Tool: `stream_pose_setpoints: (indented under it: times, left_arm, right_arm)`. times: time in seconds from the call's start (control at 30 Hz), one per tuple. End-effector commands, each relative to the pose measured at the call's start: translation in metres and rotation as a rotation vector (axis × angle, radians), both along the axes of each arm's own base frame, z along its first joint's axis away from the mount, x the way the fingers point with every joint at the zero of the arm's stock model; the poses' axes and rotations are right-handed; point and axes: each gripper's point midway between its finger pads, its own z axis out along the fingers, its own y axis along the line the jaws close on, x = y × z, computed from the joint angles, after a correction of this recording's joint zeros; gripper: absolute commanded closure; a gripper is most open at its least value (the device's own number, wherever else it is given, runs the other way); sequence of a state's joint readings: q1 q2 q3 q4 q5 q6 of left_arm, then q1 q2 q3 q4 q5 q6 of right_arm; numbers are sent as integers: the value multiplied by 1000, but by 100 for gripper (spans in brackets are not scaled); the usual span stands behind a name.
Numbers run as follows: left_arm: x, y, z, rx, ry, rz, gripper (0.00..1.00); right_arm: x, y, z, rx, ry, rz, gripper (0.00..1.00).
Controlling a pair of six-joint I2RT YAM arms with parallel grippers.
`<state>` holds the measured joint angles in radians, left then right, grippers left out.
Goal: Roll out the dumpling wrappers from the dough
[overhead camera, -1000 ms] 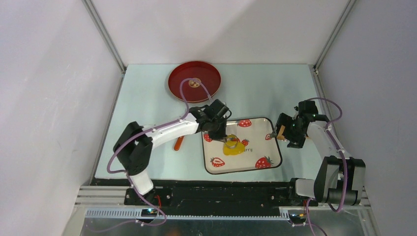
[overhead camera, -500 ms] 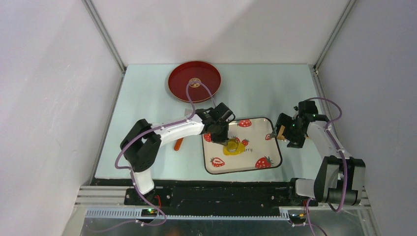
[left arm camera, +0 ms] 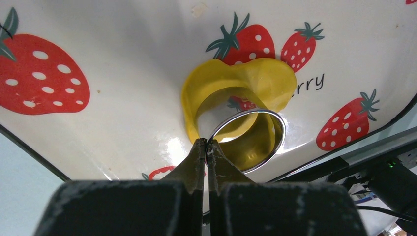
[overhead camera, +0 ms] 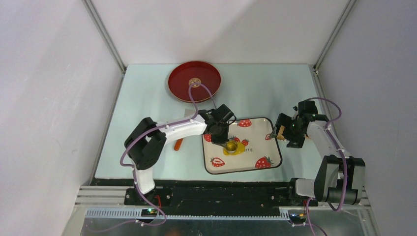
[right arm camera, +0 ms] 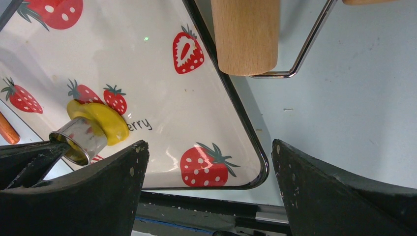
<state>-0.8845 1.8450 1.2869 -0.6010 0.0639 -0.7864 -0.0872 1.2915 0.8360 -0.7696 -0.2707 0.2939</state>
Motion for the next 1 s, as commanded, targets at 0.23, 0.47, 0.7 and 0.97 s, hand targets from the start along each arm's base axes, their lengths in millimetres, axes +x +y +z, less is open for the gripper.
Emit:
stream_pose_setpoints:
  times: [0.23,0.47,0.7,0.97]
  left_arm:
    - [11,-19,18,-56,-36,3,100]
    - [11,-20,12,-47,-24,2,100]
    - [10,-20,9,-43,-18,-3,100]
    - [11,-20,20,-61,-40,-10,54]
  right_arm:
    - [2,4,0,2,-9,29,0]
    - [1,4,0,3,-9,32,1]
    - [1,6,-1,4,-3,38,1]
    - [1,7,0,8,-7,37,1]
